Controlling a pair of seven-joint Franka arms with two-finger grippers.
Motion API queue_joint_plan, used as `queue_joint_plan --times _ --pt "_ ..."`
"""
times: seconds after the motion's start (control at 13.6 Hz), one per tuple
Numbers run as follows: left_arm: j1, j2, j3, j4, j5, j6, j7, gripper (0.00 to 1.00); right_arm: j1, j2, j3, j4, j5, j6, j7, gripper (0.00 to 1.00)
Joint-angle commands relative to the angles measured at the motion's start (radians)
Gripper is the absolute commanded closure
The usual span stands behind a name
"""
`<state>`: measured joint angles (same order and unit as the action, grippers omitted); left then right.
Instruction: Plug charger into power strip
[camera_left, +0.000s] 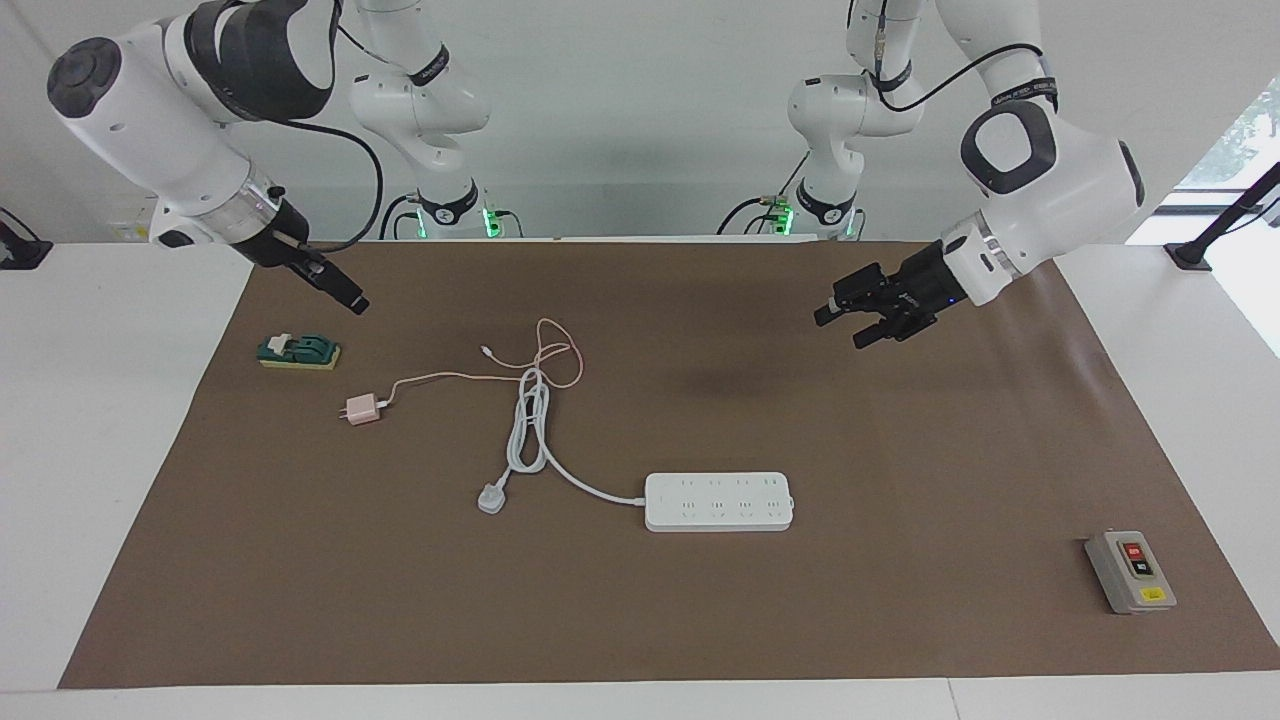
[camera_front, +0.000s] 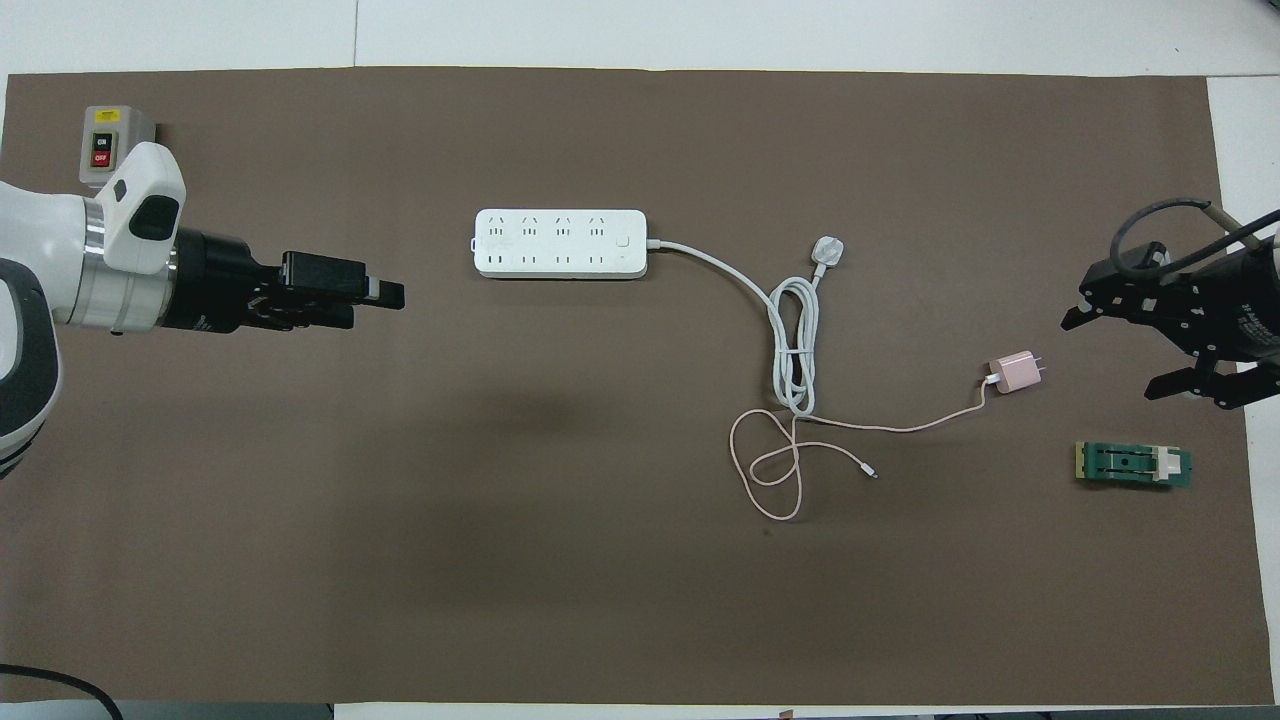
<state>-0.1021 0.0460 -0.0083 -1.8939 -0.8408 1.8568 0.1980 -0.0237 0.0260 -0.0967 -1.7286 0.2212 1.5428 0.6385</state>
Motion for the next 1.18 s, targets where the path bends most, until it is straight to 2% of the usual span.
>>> queue_joint_plan --times 0.0,0.15,0.37,0.66,0.81,1.1 --pt "-0.010 0.024 0.011 -0.033 -0.175 0.022 0.107 0.00 -0.045 0.038 0.003 -0.026 0.085 0.040 0.094 0.00" --pt "-0.022 0.028 0.011 -0.063 -0.298 0.024 0.132 0.00 -0.099 0.058 0.003 -0.069 0.140 0.083 0.119 0.00" --pt "-0.031 0.044 0.011 -0.112 -0.489 0.015 0.211 0.00 -0.137 0.123 0.002 -0.078 0.178 0.126 0.155 0.00" --pt "-0.028 0.167 0.011 -0.114 -0.624 -0.079 0.473 0.00 -0.170 0.143 0.002 -0.118 0.251 0.174 0.190 0.00" --pt "-0.034 0.173 0.010 -0.132 -0.676 -0.087 0.501 0.00 -0.197 0.205 0.002 -0.106 0.294 0.165 0.204 0.00" --pt "-0.036 0.212 0.010 -0.163 -0.802 -0.201 0.534 0.00 -0.187 0.317 0.002 -0.037 0.274 0.139 0.190 0.00"
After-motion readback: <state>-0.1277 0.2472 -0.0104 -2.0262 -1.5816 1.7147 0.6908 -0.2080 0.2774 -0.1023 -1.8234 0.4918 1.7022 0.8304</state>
